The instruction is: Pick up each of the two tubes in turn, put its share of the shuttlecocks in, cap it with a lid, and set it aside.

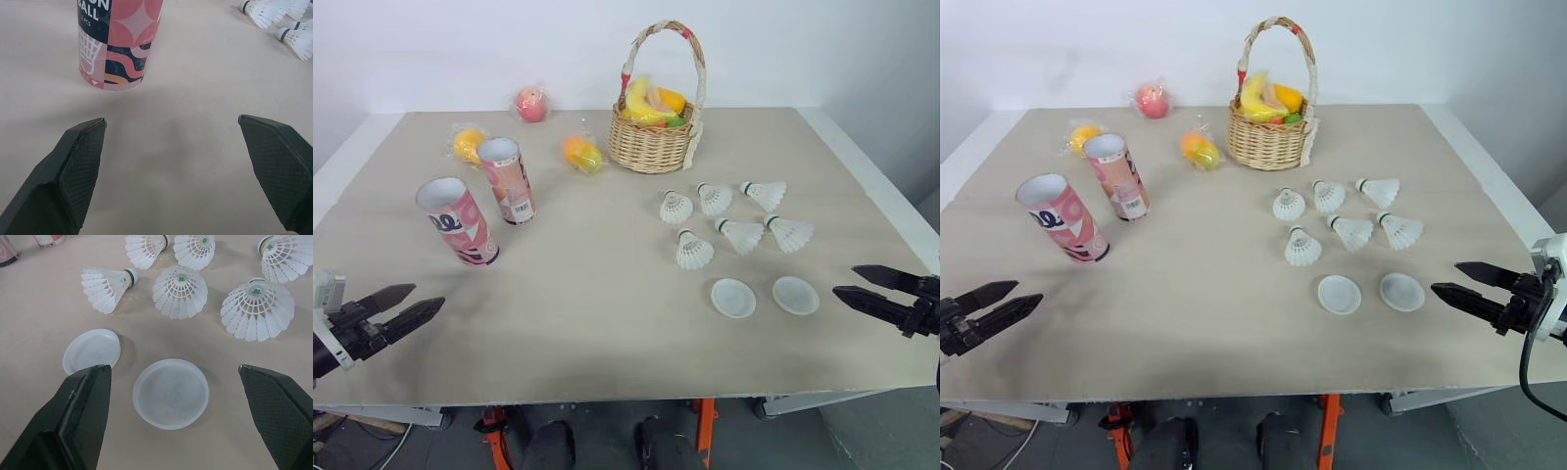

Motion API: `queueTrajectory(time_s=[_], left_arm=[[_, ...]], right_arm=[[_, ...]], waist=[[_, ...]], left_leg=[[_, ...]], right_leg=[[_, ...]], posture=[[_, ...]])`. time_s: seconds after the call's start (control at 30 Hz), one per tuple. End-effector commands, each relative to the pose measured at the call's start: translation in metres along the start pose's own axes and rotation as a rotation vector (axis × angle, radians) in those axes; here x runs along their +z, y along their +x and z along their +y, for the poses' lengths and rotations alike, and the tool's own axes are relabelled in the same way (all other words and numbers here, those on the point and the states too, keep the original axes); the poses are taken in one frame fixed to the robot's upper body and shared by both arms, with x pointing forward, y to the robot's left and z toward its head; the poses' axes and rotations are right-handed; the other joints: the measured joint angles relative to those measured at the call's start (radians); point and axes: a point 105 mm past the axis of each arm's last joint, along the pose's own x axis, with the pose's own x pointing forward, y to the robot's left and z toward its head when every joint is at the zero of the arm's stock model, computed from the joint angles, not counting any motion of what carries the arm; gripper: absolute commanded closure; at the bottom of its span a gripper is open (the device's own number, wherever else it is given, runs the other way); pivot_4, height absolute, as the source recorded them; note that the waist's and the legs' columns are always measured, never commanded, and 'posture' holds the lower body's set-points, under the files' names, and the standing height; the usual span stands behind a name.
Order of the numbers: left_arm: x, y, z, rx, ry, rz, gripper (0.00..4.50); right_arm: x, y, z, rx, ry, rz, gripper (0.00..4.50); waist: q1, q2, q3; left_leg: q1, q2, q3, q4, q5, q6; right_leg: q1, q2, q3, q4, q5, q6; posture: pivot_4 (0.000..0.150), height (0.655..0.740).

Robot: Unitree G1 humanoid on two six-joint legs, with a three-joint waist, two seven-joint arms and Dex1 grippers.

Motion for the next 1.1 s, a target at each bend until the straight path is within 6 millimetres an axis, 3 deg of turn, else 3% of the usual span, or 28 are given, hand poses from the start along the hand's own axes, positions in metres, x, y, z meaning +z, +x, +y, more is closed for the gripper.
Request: queueTrajectory(time_s=[0.03,0.57,0.8,0.97,1.1], left_arm=[[0.013,-0.001,0.001,0.016,0.033,-0.042,0.00],[0.010,0.003,-0.006,0.007,0.016,-0.033,0.00],[0.012,0.001,-0.002,0.011,-0.006,-0.063,0.00],[0.018,0.003,0.011,0.048,-0.028,-0.126,0.00],[0.014,0.011,0.018,0.061,0.054,-0.133,0.00]], right_arm=[[0.010,0.000,0.001,0.005,-0.029,-0.025,0.05],[0.012,0.015,0.009,0.064,-0.033,-0.038,0.05],[0.024,0.026,0.021,0.131,-0.056,-0.075,0.05],[0.050,0.049,0.063,0.319,-0.094,-0.165,0.05],[0.067,0.074,0.114,0.517,-0.150,-0.205,0.05]], waist=[[0.000,0.000,0.000],[0.000,0.000,0.000],[0.000,0.000,0.000],[0.000,0.000,0.000],[-0.001,0.000,0.000]], left_leg=[[0.000,0.000,0.000,0.000,0.000,0.000],[0.000,0.000,0.000,0.000,0.000,0.000],[0.000,0.001,0.000,0.000,0.000,0.000],[0.001,0.002,0.000,0.000,0.000,0.000],[0.001,0.003,-0.001,0.000,0.000,0.000]], right_leg=[[0.000,0.000,0.000,0.000,0.000,0.000],[0.000,0.001,0.001,0.000,0.000,0.000],[0.000,0.001,0.001,0.000,0.000,0.000],[0.000,0.003,0.001,0.000,0.001,0.000],[0.000,0.005,0.001,0.000,0.003,0.003]], posture=[[0.150,0.7400],[0.150,0.7400],[0.150,0.7400],[0.150,0.7400],[0.150,0.7400]])
